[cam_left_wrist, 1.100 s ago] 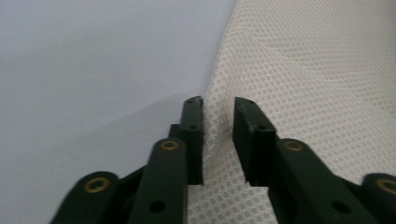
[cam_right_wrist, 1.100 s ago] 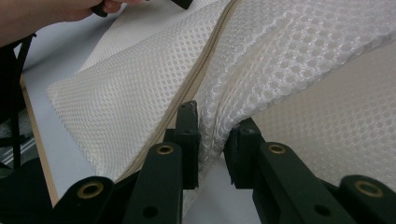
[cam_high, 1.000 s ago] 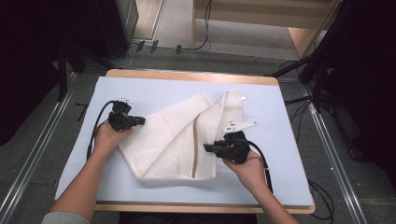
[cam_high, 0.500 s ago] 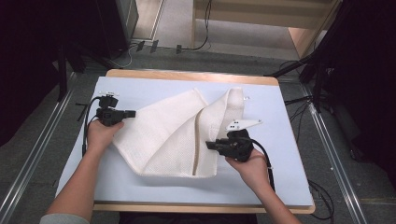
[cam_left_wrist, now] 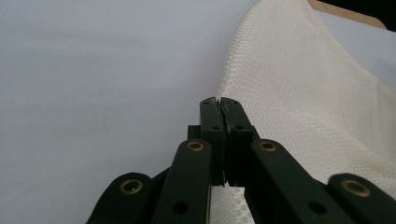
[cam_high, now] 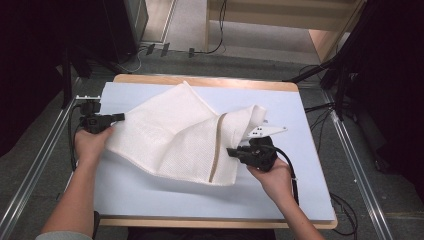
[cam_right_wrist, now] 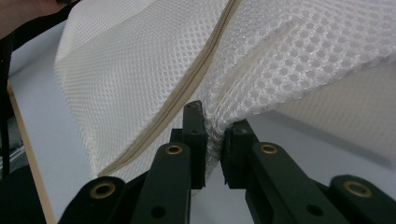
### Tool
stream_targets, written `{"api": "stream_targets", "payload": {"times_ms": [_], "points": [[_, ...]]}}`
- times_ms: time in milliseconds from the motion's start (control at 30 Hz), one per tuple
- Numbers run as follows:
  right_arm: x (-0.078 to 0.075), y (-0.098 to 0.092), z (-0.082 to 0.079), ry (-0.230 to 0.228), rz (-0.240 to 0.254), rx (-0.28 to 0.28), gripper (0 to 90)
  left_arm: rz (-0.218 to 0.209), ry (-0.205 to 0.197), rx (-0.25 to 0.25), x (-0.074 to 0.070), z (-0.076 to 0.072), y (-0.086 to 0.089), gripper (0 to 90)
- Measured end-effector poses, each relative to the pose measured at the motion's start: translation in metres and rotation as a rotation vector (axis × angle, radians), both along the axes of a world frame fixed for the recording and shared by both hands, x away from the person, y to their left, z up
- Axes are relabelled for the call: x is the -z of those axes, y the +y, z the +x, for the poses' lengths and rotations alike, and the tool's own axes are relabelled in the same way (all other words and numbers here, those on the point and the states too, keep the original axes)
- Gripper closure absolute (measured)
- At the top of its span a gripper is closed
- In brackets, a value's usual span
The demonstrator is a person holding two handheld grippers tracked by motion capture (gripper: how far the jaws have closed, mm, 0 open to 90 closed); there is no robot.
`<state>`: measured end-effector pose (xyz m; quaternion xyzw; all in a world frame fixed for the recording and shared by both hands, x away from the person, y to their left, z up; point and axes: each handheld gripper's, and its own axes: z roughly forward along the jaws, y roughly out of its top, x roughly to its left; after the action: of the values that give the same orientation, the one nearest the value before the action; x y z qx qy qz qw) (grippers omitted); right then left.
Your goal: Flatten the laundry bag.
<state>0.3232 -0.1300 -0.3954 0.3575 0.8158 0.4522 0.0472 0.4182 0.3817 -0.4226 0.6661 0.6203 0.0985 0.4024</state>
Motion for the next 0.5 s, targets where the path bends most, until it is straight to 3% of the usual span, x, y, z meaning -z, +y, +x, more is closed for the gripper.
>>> {"api": "stream_targets", "payload": {"times_ms": [167, 400, 500], "points": [[0.010, 0.001, -0.013, 0.037, -0.001, -0.011, 83.3, 0.000, 0.022, -0.011, 0.004, 0.000, 0.005, 90.0], [0.019, 0.008, -0.036, 0.078, -0.010, -0.047, 82.3, 0.010, 0.013, -0.018, 0.006, 0.005, 0.001, 89.5], [0.019, 0.013, -0.047, 0.070, -0.022, -0.074, 71.9, 0.018, 0.020, -0.019, 0.009, 0.009, 0.001, 88.6]]}}
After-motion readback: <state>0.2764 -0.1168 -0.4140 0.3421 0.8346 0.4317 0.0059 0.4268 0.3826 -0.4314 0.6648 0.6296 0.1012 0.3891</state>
